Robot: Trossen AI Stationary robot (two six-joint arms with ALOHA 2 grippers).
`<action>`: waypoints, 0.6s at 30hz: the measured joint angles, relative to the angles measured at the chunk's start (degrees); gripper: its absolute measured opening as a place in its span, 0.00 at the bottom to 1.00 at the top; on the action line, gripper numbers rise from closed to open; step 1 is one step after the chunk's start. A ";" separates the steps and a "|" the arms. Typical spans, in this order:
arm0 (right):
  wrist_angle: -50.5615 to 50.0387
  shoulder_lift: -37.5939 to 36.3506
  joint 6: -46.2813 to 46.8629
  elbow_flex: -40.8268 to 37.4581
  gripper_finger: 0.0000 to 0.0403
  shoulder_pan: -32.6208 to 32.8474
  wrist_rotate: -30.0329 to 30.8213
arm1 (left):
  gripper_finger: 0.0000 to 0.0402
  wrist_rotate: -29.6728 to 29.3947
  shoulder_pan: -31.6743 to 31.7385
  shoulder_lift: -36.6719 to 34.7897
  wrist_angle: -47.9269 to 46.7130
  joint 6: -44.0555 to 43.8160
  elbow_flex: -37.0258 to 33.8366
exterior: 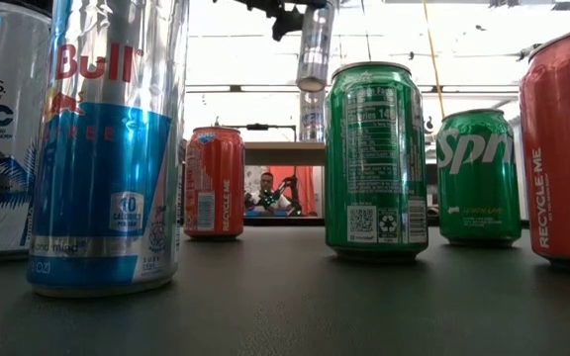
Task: Place canned beverage on shelf
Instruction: Put the right white soda can on the shelf aligned with the other white soda can
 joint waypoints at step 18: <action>5.35 4.46 1.94 -0.02 0.89 2.25 -0.41 | 0.62 5.65 1.08 4.32 1.78 -3.11 0.04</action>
